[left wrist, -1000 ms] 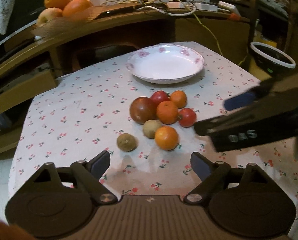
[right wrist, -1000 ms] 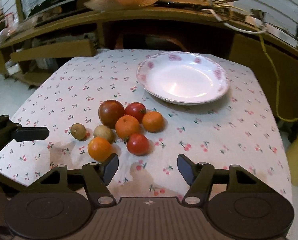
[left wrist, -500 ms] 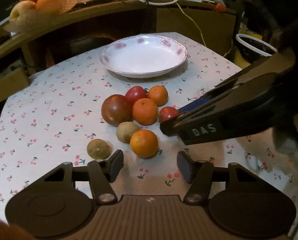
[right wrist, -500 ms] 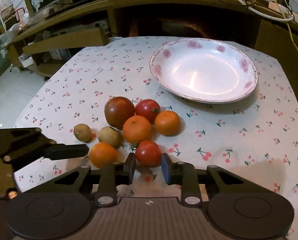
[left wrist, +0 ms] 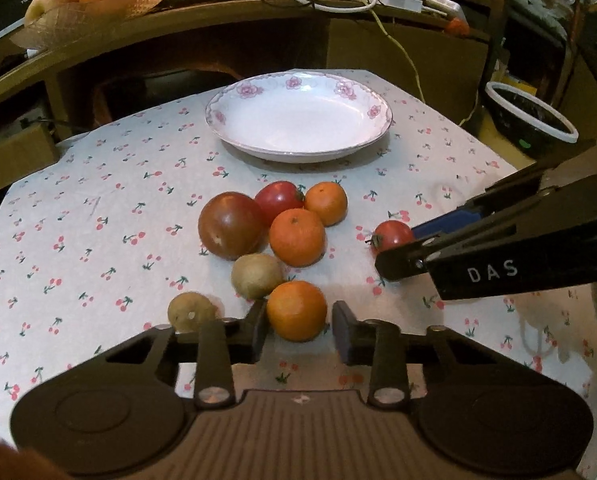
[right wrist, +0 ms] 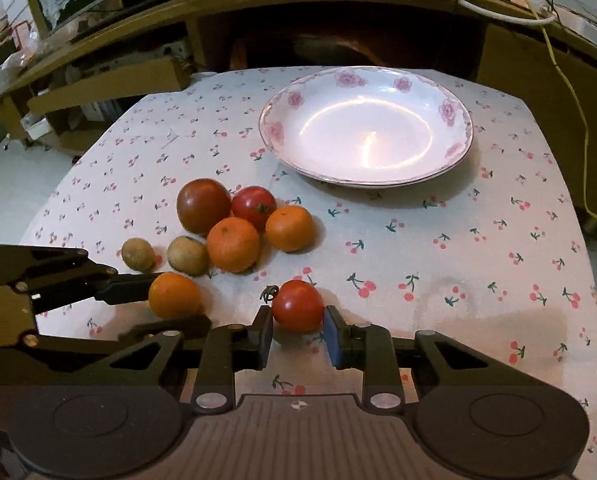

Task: Organize fruits
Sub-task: 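Grasp the small red tomato with the right tool while the left tool grasps an orange, then carry the tomato and orange into the white plate and open both tools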

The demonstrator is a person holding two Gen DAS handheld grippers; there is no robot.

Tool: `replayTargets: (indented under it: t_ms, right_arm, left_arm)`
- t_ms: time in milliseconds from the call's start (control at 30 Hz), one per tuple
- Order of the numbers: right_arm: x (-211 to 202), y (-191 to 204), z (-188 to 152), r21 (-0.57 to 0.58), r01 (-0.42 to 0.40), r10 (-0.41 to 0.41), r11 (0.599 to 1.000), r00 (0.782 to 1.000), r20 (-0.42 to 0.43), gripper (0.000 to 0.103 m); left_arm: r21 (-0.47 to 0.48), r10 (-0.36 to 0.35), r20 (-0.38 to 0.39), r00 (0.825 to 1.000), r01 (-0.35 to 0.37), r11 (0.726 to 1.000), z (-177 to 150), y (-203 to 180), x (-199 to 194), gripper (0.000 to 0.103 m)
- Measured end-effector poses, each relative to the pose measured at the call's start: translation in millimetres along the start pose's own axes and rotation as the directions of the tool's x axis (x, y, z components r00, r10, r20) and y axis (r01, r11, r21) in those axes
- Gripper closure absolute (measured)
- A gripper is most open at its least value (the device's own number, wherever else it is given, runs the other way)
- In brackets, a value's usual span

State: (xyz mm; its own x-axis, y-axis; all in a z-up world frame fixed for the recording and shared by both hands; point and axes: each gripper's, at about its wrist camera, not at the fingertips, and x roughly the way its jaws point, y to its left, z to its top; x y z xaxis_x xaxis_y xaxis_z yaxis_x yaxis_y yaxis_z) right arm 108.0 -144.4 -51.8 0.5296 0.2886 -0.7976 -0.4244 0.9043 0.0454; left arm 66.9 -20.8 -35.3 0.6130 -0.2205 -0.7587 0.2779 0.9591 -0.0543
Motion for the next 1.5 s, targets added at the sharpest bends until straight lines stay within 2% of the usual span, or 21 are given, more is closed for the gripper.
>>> replayTargets:
  t_ms: [400,533,733,900,967,1133,1200,1267,1300,1333,1500]
  right_arm:
    - [-19,6,-16,-0.061,-0.004,0.004,0.998,1.0,0.004,0.075]
    - [-16,8,-19,-0.065,-0.005,0.004,0.998,1.0,-0.017,0.075]
    - [-12,8,-19,-0.075,0.001,-0.002,0.997,1.0,-0.009,0.066]
    - [-13,1,-20,-0.05,-0.022,0.022,0.999,1.0,0.003,0.065]
    - [-13,0,-20,-0.045,-0.025,0.026,0.999,1.0,0.008,0.065]
    - [-12,2,-20,-0.05,-0.023,0.023,0.999,1.0,0.011,0.063]
    - [-13,2,-21,-0.046,-0.018,0.019,0.999,1.0,0.013,0.064]
    - [-14,2,-21,-0.04,-0.015,0.016,0.999,1.0,0.011,0.064]
    - [-14,2,-21,-0.04,-0.013,0.013,0.999,1.0,0.012,0.067]
    - [-14,2,-21,-0.039,-0.018,0.019,0.999,1.0,0.011,0.075]
    - [-19,6,-19,-0.049,-0.022,0.023,0.999,1.0,0.02,0.075]
  left_arm:
    - [0.078,0.071,-0.019,0.997,-0.069,0.995,-11,-16,-29,0.068]
    - [0.084,0.07,-0.049,0.996,-0.066,0.994,-14,-16,-28,0.068]
    - [0.087,0.024,-0.039,0.999,-0.02,0.996,-19,-12,-21,0.067]
    - [0.074,-0.003,-0.024,1.0,0.004,0.997,-19,-7,-19,0.065]
    - [0.069,-0.005,-0.021,1.0,0.007,0.998,-20,-6,-19,0.064]
    - [0.071,0.02,-0.006,1.0,-0.019,0.997,-20,-4,-17,0.05]
    - [0.06,0.019,-0.004,1.0,-0.018,0.998,-18,-3,-16,0.049]
    - [0.062,0.02,-0.005,1.0,-0.02,0.998,-16,-5,-15,0.052]
    - [0.065,0.015,-0.007,1.0,-0.015,0.998,-15,-6,-15,0.059]
    - [0.066,0.01,-0.01,1.0,-0.009,0.998,-14,-8,-15,0.066]
    - [0.091,0.026,-0.027,0.999,-0.024,0.996,-10,-17,-15,0.068]
